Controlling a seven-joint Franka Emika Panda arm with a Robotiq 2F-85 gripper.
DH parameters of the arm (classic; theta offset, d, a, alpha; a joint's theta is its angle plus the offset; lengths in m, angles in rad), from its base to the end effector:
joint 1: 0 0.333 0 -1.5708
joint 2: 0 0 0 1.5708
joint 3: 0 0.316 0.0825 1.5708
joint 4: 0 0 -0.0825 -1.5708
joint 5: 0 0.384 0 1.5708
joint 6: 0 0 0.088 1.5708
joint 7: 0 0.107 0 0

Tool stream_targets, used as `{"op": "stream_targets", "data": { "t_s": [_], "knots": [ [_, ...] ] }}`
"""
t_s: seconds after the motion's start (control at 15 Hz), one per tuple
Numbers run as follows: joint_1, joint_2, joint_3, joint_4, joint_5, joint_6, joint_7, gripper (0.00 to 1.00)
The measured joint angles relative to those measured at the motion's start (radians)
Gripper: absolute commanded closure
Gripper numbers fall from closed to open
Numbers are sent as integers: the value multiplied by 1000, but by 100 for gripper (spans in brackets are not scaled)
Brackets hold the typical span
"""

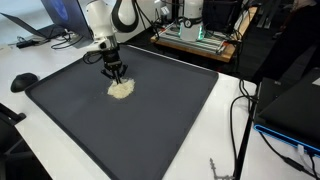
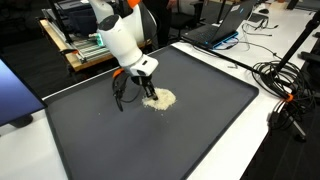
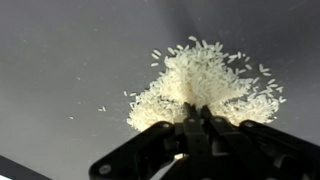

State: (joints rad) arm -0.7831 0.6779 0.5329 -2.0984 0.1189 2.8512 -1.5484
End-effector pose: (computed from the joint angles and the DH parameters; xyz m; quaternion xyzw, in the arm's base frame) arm 0.5705 -0.1506 0.1475 -0.8467 -0.4962 -0.1844 0.0542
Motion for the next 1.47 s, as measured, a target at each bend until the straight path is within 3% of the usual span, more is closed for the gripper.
{"op": "stream_targets", "data": {
  "t_s": [0.8, 0.87, 0.93, 1.07, 1.47],
  "knots": [
    [0, 0, 0, 0, 0, 0, -1, 97],
    [0, 0, 0, 0, 0, 0, -3, 93],
    [0, 0, 0, 0, 0, 0, -6, 68],
    [1, 0, 1, 0, 0, -6, -16, 63],
    [35, -11, -12, 0, 0, -9, -25, 21]
  ]
}}
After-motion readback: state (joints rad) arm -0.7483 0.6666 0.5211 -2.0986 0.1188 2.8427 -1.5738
